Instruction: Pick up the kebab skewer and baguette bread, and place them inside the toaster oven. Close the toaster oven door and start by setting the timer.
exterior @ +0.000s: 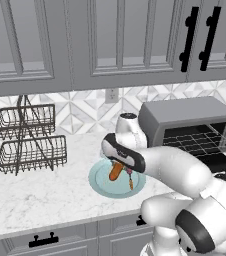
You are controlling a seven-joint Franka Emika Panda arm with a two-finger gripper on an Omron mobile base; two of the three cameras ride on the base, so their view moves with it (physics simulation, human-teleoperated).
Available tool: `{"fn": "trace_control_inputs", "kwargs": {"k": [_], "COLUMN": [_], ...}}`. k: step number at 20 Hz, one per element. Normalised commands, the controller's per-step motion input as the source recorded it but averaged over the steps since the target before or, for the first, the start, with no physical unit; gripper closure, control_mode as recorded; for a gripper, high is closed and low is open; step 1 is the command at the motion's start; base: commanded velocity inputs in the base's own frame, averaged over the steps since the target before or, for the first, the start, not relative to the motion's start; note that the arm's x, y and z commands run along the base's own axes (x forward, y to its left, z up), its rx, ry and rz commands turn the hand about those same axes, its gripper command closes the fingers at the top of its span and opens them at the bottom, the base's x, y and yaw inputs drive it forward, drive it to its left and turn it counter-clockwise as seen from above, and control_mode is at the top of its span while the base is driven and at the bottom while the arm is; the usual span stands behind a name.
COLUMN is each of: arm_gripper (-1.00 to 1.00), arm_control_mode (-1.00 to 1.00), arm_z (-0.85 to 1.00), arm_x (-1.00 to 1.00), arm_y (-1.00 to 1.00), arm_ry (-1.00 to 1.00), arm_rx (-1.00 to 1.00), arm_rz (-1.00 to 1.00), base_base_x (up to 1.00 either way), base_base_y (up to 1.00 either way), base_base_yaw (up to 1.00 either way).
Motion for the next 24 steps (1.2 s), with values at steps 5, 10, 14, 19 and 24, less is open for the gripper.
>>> {"fn": "trace_control_inputs", "kwargs": {"k": [5,10,14,19,24], "arm_gripper": [1.0,1.0,1.0,1.0,1.0], "arm_control_mode": [-1.0,-1.0,-1.0,-1.0,-1.0], "arm_z": [0.47,0.45,0.35,0.3,0.23], "arm_x": [-0.08,-0.13,-0.27,-0.29,-0.35], "arm_y": [-0.26,-0.05,-0.14,-0.29,-0.56], "arm_ry": [0.0,-0.02,-0.06,-0.03,-0.01], "arm_rx": [0.05,0.0,0.0,0.0,0.0], "arm_rz": [-0.07,-0.12,-0.2,-0.29,-0.18], "base_base_x": [0.0,0.0,0.0,0.0,0.0], "base_base_y": [0.0,0.0,0.0,0.0,0.0], "base_base_yaw": [0.0,0.0,0.0,0.0,0.0]}}
